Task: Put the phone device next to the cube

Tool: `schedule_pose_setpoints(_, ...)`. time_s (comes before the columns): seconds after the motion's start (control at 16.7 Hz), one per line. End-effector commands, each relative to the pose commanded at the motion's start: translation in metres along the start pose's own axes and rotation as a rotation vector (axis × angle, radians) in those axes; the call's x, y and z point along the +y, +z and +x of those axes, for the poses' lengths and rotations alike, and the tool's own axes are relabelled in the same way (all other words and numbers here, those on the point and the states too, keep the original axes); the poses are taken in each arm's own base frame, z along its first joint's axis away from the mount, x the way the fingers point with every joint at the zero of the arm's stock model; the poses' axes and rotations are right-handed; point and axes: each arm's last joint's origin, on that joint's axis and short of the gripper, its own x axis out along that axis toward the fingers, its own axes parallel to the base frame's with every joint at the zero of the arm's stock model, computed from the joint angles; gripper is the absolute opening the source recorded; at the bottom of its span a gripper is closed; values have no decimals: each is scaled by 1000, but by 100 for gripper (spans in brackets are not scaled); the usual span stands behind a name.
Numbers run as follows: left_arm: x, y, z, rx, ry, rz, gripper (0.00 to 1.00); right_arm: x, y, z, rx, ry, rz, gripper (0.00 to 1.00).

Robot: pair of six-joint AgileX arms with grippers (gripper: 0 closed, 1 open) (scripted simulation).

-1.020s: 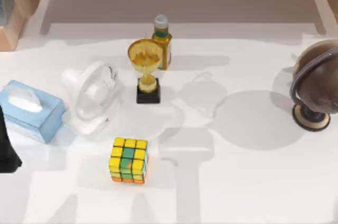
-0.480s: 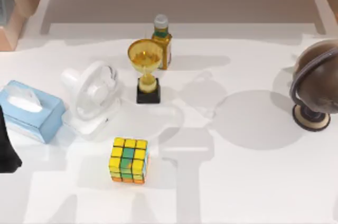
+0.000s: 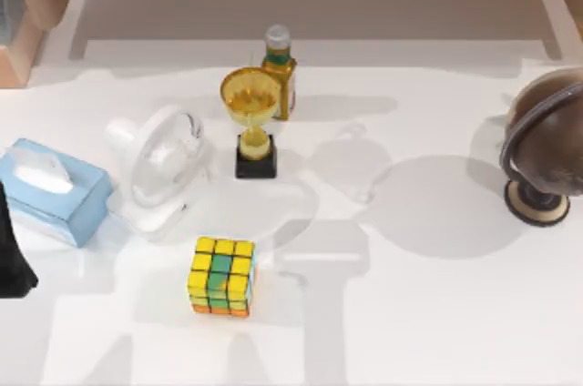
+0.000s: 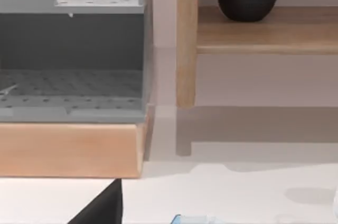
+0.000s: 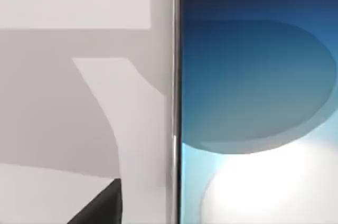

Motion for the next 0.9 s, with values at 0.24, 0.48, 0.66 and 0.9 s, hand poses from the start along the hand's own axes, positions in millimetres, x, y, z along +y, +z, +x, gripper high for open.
schedule_pose_setpoints(0.24,0,0,0,0,0,0,100,0,-1,18,5,2,1,100)
schedule_pose_setpoints(0.48,0,0,0,0,0,0,100,0,-1,18,5,2,1,92)
schedule_pose_setpoints(0.66,0,0,0,0,0,0,100,0,-1,18,5,2,1,70)
schedule_pose_setpoints(0.9,0,0,0,0,0,0,100,0,-1,18,5,2,1,40)
